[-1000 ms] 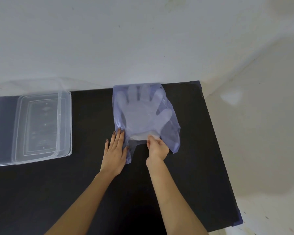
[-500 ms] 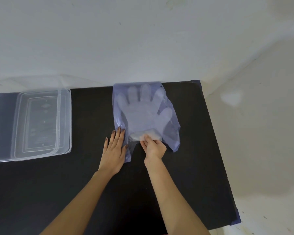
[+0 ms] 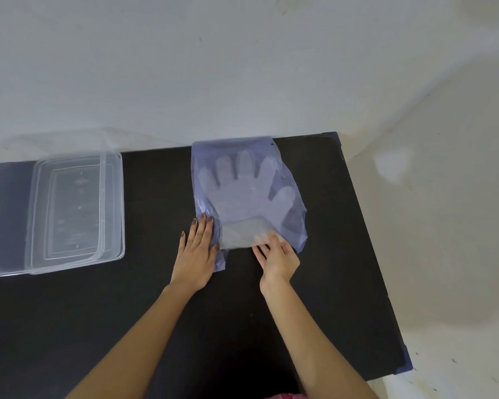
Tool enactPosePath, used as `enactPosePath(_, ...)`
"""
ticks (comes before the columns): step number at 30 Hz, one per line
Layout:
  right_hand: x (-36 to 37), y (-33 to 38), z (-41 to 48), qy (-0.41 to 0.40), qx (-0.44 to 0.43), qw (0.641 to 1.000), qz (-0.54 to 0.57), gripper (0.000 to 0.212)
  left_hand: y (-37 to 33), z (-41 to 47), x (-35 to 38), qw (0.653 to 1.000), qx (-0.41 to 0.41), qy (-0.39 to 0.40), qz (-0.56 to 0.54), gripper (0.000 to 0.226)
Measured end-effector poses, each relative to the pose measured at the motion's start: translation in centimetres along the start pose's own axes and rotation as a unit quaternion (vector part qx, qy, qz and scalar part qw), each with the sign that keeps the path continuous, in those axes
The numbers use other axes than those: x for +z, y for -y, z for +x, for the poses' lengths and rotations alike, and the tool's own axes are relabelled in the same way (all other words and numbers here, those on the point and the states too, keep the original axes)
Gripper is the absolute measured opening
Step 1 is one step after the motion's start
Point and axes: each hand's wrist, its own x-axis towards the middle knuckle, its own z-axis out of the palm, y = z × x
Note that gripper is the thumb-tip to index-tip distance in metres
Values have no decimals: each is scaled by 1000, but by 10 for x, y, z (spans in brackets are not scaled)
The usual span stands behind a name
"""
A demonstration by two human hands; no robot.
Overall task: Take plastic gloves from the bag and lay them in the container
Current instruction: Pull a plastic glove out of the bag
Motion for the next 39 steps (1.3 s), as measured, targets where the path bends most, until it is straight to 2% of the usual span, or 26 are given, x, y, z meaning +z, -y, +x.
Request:
enactPosePath(6,-18,-1,-1,-57,-34,998,9,12,-1,1,0,1000,-11,2,-4,63)
enactPosePath(16,-13,-1,-8,-28,-2,999,-24,12,-4,1,-1,1000,-24,8,2,64)
enactPosePath(21,-39,-8,-25,-18,17,998,-55,13,-4,1,-3,1000,-23,9,0,64)
enactPosePath(25,-67,-13,-32,-41,21,997,-69,12,-5,3,-4,1000,-25,9,-1,65)
enactPosePath(30,-76,-15,-33,3,47,998,-45,28,-9,2,-7,1000,-27,4,14,68)
enactPosePath(33,-62,-15,-35,23,62,997,-34,39,-13,-5,-8,999,-14,-25,41,67)
enactPosePath(39,-57,-4,-36,21,55,997,-40,32,-10,-21,1,998,10,0,66,67)
